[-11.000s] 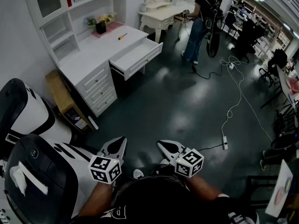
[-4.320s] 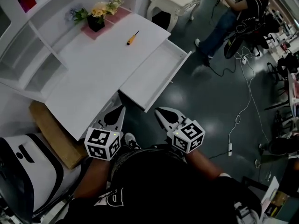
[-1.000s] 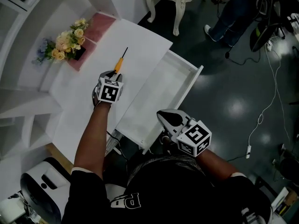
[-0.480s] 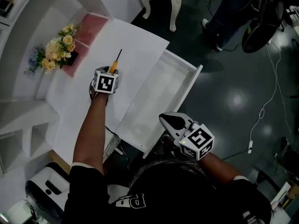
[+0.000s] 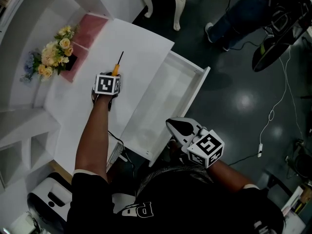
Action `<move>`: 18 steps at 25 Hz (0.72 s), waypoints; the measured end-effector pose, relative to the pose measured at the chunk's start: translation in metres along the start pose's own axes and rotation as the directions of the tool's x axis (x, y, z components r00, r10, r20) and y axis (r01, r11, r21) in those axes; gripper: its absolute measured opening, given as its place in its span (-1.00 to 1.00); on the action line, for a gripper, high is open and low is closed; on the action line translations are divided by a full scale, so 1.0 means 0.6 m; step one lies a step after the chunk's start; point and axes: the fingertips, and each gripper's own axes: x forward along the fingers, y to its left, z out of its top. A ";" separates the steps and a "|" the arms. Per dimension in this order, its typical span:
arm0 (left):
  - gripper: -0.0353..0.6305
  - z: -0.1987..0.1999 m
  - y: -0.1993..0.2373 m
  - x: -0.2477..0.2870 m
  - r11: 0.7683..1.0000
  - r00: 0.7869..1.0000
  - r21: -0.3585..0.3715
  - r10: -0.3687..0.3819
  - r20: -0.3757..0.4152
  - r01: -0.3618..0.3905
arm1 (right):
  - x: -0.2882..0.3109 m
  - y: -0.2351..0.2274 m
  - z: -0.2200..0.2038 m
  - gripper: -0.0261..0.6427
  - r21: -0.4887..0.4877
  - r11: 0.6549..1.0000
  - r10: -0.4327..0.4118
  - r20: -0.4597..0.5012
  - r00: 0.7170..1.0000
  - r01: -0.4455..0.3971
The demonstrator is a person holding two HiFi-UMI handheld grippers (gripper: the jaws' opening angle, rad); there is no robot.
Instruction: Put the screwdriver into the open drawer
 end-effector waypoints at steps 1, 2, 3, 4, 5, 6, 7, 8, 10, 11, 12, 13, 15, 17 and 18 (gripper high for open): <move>-0.38 -0.001 0.000 0.001 1.000 1.000 -0.002 -0.004 -0.004 0.004 | 0.000 0.001 0.001 -0.89 0.000 1.000 -0.001 0.002 1.000 0.001; -0.39 -0.001 0.001 0.000 1.000 1.000 -0.005 -0.005 -0.008 0.005 | 0.000 0.003 0.002 -0.89 -0.001 1.000 -0.002 0.003 1.000 0.002; -0.42 -0.001 0.003 -0.002 1.000 1.000 -0.007 -0.002 -0.010 0.002 | -0.001 0.004 0.003 -0.89 -0.003 1.000 -0.005 0.004 1.000 0.005; -0.50 -0.001 0.005 -0.004 1.000 1.000 -0.009 0.003 -0.009 -0.003 | -0.002 0.005 0.003 -0.89 -0.005 1.000 -0.008 0.005 1.000 0.008; -0.50 0.000 0.006 -0.006 1.000 1.000 -0.011 0.005 -0.005 -0.005 | -0.003 0.005 0.002 -0.89 -0.007 1.000 -0.013 0.006 1.000 0.013; -0.50 0.000 0.005 -0.007 1.000 1.000 -0.014 0.002 0.000 -0.002 | -0.004 0.005 0.003 -0.89 -0.008 1.000 -0.017 0.007 1.000 0.017; -0.51 0.000 0.004 -0.009 1.000 1.000 -0.015 0.001 0.004 -0.001 | -0.006 0.007 0.003 -0.89 -0.008 1.000 -0.021 0.010 1.000 0.021; -0.51 0.000 0.004 -0.011 1.000 1.000 -0.015 0.003 0.007 -0.003 | -0.007 0.009 0.004 -0.89 -0.008 1.000 -0.023 0.012 1.000 0.023; -0.51 -0.001 0.004 -0.018 1.000 1.000 -0.011 0.013 0.016 -0.013 | -0.011 0.015 0.004 -0.89 -0.011 1.000 -0.027 0.017 0.999 0.027; -0.51 -0.001 0.003 -0.023 1.000 1.000 -0.012 0.016 0.022 -0.015 | -0.013 0.017 0.004 -0.89 -0.013 0.999 -0.029 0.018 0.999 0.030; -0.51 -0.001 0.002 -0.027 1.000 0.999 -0.014 0.015 0.028 -0.015 | -0.015 0.020 0.004 -0.89 -0.015 0.999 -0.032 0.019 0.999 0.033; -0.51 -0.001 0.000 -0.032 1.000 0.999 -0.019 0.011 0.035 -0.011 | -0.016 0.022 0.004 -0.89 -0.017 0.999 -0.036 0.020 0.999 0.036; -0.52 -0.002 -0.003 -0.042 1.000 0.999 -0.027 0.000 0.048 0.002 | -0.018 0.029 0.003 -0.89 -0.022 0.999 -0.042 0.024 0.999 0.043; -0.52 -0.006 -0.007 -0.055 1.000 0.998 -0.025 -0.008 0.057 0.009 | -0.021 0.039 0.001 -0.89 -0.029 0.998 -0.046 0.026 0.999 0.047; -0.52 -0.008 -0.009 -0.062 1.000 0.998 -0.022 -0.011 0.061 0.012 | -0.023 0.044 -0.001 -0.89 -0.033 0.998 -0.048 0.028 0.998 0.049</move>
